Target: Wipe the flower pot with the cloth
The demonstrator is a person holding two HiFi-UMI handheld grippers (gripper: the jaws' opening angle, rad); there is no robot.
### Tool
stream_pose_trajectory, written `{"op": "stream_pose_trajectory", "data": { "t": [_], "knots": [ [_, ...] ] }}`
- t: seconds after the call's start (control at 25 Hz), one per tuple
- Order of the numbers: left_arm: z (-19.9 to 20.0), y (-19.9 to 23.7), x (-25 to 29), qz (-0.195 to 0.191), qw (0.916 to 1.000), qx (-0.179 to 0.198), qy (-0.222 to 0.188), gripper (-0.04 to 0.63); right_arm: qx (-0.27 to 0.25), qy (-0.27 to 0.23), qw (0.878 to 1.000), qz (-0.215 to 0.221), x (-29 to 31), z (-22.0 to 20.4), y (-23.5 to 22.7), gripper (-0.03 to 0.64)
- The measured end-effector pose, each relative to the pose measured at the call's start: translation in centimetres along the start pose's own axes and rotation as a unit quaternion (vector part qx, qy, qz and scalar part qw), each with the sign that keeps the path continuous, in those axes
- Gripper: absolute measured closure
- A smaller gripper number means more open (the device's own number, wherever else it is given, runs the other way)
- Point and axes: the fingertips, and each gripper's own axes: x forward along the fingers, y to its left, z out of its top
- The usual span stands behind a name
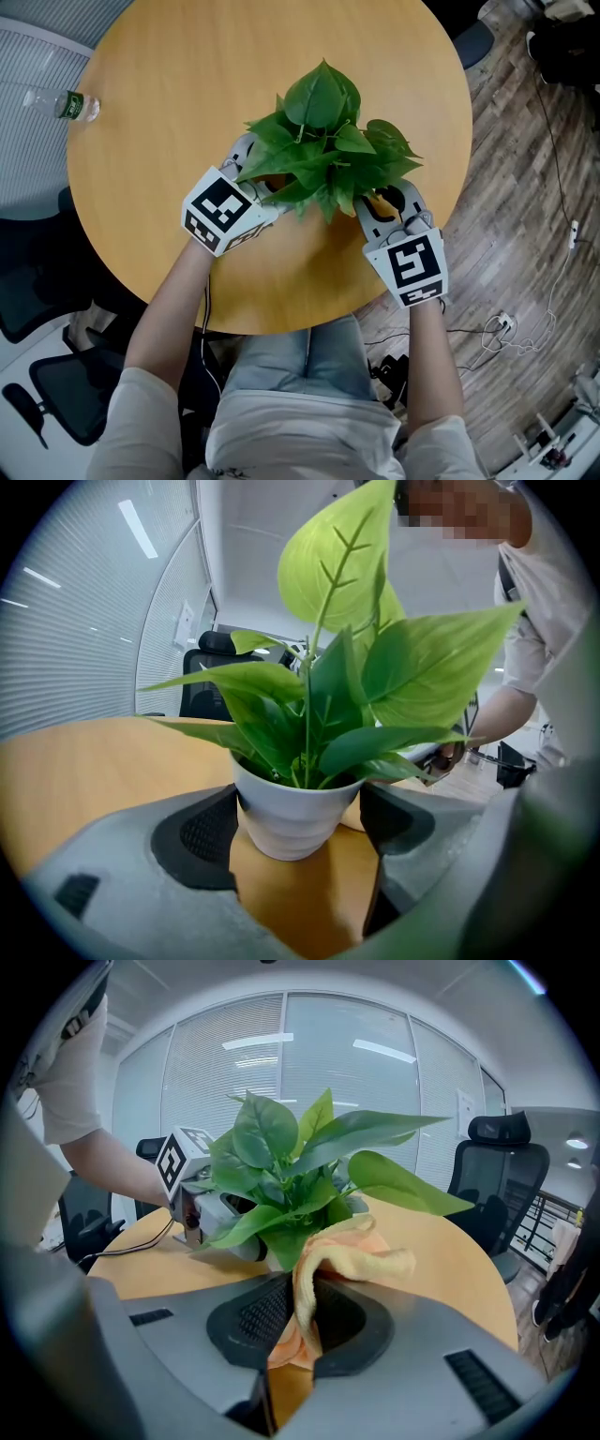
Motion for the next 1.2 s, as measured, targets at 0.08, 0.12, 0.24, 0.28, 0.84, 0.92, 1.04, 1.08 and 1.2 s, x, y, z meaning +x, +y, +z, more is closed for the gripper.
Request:
{"op": "stream_pose_trajectory", "data": {
  "t": [0.08,0.12,0.24,0.28,0.84,0.92,1.04,1.08,1.2],
  "knots": [
    [0.0,-0.2,-0.1,0.016,0.9998,-0.007,0.001,0.179,0.000,-0.001,1.000,0.004,-0.2,-0.1,0.3,0.568],
    [-0.1,-0.2,-0.2,0.024,0.9997,-0.010,0.001,0.179,0.000,-0.001,1.000,0.006,-0.2,-0.1,0.5,0.568],
    [-0.2,-0.3,-0.4,0.049,0.9986,-0.022,0.003,0.181,-0.001,-0.002,1.000,0.009,-0.1,0.0,0.8,0.568],
    [-0.2,-0.3,-0.4,0.057,0.9980,-0.026,0.004,0.181,-0.001,-0.002,1.000,0.009,-0.1,-0.1,0.8,0.568],
    [-0.4,-0.5,-0.3,0.175,0.9810,-0.083,-0.003,0.181,0.002,-0.003,1.000,0.016,-0.2,-0.1,1.5,0.568],
    [-0.4,-0.6,-0.3,0.188,0.9782,-0.088,-0.003,0.181,0.003,-0.002,1.000,0.016,-0.2,-0.1,1.6,0.568],
    [-0.4,-0.6,-0.3,0.206,0.9738,-0.096,-0.006,0.183,0.005,-0.003,1.000,0.015,-0.2,-0.1,1.7,0.568],
    [-0.4,-0.6,-0.3,0.210,0.9726,-0.099,-0.007,0.183,0.006,-0.003,1.000,0.015,-0.2,-0.2,1.6,0.568],
    [-0.4,-0.6,-0.3,0.213,0.9720,-0.099,-0.010,0.183,0.004,-0.004,1.000,0.019,-0.2,-0.2,1.6,0.568]
  ]
}}
